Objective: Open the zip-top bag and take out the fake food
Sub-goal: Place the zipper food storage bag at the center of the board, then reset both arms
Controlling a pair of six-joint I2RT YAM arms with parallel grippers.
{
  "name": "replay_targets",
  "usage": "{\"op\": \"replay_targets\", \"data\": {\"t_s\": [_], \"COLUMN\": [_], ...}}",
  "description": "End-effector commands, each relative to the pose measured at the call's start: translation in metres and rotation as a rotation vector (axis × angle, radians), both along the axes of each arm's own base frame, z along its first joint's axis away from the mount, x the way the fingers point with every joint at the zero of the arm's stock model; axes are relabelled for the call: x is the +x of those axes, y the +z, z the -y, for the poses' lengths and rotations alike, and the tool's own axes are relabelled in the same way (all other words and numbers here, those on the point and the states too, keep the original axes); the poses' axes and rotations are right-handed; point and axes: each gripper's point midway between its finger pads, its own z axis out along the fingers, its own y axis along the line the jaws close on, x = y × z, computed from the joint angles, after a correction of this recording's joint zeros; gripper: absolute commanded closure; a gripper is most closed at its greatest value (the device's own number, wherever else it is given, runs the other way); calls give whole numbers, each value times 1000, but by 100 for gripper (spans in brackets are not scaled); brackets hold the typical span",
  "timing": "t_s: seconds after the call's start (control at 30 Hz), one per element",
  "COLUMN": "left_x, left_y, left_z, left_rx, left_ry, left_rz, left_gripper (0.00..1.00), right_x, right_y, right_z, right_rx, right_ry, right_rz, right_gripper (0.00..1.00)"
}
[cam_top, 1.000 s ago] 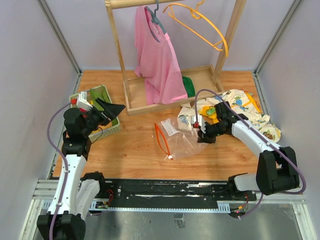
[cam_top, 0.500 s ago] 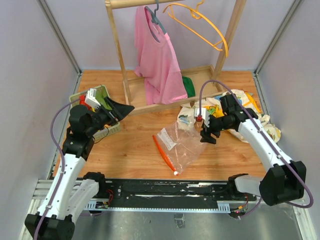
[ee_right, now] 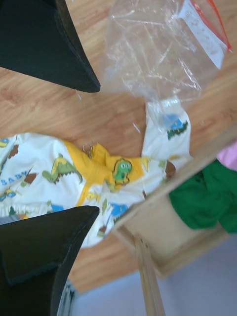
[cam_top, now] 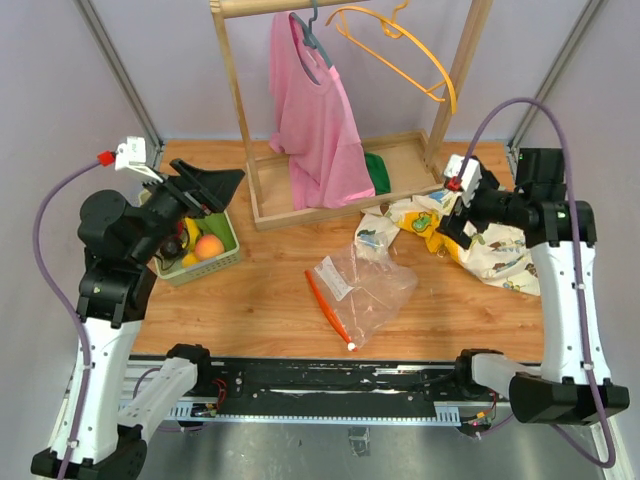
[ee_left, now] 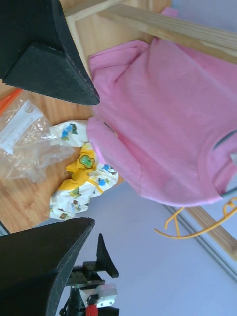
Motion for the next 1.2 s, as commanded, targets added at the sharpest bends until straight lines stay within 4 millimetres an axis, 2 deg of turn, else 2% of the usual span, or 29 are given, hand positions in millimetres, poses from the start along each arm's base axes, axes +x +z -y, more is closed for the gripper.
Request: {"op": "replay_targets", "data": {"t_s": [0.0,0.17,0.4,0.57,0.7,0.87,1.03,1.17], "left_x": [-5,-15,-20,-19,-23,-33,-34,-36], "left_y": [37,73,103,113,124,131,126,121], "left_z": [-12,-29,-27,-24,-23,-21,-20,-17], "left_rx": [45,50,88,124,130,119,119,96], "left_ry": [65,151,131,109,100,84,73,60], "left_rz": [84,154,173,170,193,221,209,202], "left_gripper": [1,1,1,1,1,1,1,1], "right_x": [-4,4,16,3,-9,-8,-4,2], "right_y": [49,99,165,212,238,244,233,221], "right_z": [10,23,39,33,29,41,53,53], "right_rx": [59,200,412,536,598,669,659,621], "right_ry": [-90,-257,-485,-505,-500,-614,-716,-744], "right_rz": [63,79,168,254,298,307,271,234], "right_gripper": [2,2,2,2,2,1,1,1]}}
